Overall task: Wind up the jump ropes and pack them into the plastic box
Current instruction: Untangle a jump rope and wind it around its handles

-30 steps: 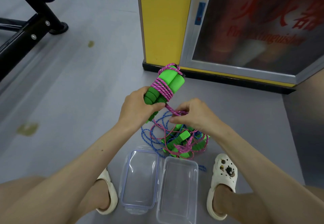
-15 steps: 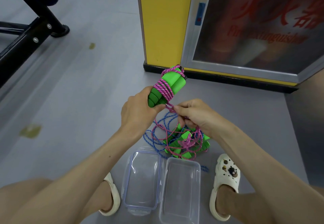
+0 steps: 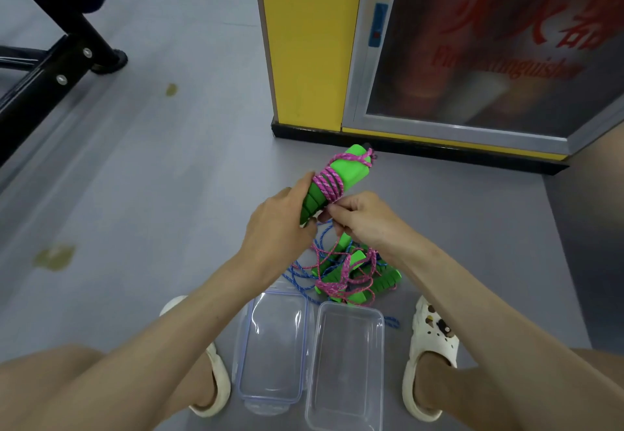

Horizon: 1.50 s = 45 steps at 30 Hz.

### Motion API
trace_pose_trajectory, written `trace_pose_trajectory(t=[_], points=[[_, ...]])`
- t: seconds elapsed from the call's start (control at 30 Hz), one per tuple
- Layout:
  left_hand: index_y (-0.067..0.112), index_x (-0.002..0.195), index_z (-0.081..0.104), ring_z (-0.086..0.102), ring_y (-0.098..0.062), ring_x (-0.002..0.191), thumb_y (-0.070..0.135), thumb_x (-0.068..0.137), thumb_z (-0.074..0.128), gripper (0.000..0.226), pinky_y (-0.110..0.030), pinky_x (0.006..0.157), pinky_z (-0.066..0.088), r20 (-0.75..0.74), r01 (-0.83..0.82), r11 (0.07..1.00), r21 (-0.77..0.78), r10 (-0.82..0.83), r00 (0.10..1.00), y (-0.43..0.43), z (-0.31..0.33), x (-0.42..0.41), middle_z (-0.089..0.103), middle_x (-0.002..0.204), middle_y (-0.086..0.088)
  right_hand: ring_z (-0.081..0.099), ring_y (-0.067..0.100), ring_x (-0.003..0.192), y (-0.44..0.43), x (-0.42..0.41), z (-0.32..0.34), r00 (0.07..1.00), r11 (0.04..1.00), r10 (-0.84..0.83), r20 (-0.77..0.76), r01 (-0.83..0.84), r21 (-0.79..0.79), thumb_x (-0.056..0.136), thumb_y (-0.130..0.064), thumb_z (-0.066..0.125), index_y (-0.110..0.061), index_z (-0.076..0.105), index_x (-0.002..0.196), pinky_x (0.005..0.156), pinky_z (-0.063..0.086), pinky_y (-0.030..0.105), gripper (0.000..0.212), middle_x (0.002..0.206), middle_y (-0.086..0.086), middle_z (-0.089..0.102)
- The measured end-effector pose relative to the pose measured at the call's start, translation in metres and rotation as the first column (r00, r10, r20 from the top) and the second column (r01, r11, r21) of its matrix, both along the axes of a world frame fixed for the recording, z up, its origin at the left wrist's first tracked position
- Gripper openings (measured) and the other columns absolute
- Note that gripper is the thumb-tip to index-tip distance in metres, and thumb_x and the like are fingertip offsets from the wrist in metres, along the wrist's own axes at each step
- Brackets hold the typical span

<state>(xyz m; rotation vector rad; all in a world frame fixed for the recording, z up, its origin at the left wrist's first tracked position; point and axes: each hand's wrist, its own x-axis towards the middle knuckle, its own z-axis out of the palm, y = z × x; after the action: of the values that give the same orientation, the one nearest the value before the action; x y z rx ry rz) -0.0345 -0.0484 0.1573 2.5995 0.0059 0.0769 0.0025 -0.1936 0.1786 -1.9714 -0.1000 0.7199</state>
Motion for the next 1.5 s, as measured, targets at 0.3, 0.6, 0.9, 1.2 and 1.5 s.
trace_pose_trajectory(t=[0.3, 0.6, 0.9, 1.2, 1.5], points=[[0.026, 0.153, 0.008, 0.052, -0.026, 0.092, 0.007, 0.088, 0.055, 0.083, -0.031, 0.064, 0.032, 0.032, -0.016, 0.972, 0.236, 0.009, 0.999, -0.001, 0.004, -0.007, 0.056, 0.106, -0.008, 0.068, 0.015, 0.066, -0.006, -0.003, 0.003, 0.971, 0.982, -0.027, -0.237, 0.07, 0.176, 0.086, -0.004, 0.065, 0.001, 0.068, 0.1, 0.066, 0.059, 0.027, 0.015, 0.076, 0.011, 0.068], [0.008, 0.13, 0.057, 0.055, -0.028, 0.062, -0.006, 0.04, 0.077, 0.093, -0.028, 0.046, 0.034, 0.239, -0.112, 0.832, 0.543, -0.025, 0.971, -0.005, 0.006, -0.01, 0.066, 0.087, -0.015, 0.041, 0.006, 0.04, 0.003, -0.005, 0.006, 0.926, 0.918, -0.097, -0.364, 0.225, 0.327, 0.1, -0.008, 0.043, -0.002, 0.061, 0.079, 0.041, 0.037, 0.015, 0.029, 0.054, 0.004, 0.056], [0.004, 0.131, 0.055, 0.057, -0.032, 0.073, -0.005, 0.049, 0.075, 0.086, -0.036, 0.057, 0.047, 0.29, -0.042, 0.93, 0.365, -0.071, 0.955, -0.011, -0.009, -0.011, 0.064, 0.099, -0.015, 0.025, 0.009, 0.034, 0.006, -0.009, 0.003, 0.908, 0.905, -0.306, -0.285, 0.371, 0.21, 0.083, -0.055, 0.06, -0.012, 0.06, 0.058, 0.038, 0.021, 0.02, 0.05, 0.046, 0.003, 0.041], [0.035, 0.138, 0.045, 0.042, -0.011, 0.121, 0.039, 0.093, 0.056, 0.046, -0.024, 0.102, 0.041, -0.17, -0.103, 0.775, -0.623, -0.006, 0.985, -0.015, 0.007, -0.008, 0.04, 0.117, 0.003, 0.031, 0.007, 0.03, -0.002, -0.005, 0.0, 0.912, 0.903, -0.41, -0.02, 0.409, 0.129, 0.088, -0.042, 0.062, -0.012, 0.051, 0.047, 0.035, 0.026, 0.016, 0.052, 0.036, -0.002, 0.041], [0.013, 0.118, 0.06, 0.07, -0.022, 0.079, 0.036, 0.075, 0.067, 0.049, -0.031, 0.061, 0.057, -0.587, -0.53, 0.254, -0.809, -0.305, 0.75, 0.009, 0.027, -0.004, 0.071, 0.103, -0.011, 0.025, 0.011, 0.033, -0.003, -0.002, 0.007, 0.96, 0.931, -0.261, -0.099, 0.278, 0.238, 0.087, -0.044, 0.061, -0.018, 0.055, 0.037, 0.038, 0.02, 0.019, 0.057, 0.041, 0.005, 0.046]])
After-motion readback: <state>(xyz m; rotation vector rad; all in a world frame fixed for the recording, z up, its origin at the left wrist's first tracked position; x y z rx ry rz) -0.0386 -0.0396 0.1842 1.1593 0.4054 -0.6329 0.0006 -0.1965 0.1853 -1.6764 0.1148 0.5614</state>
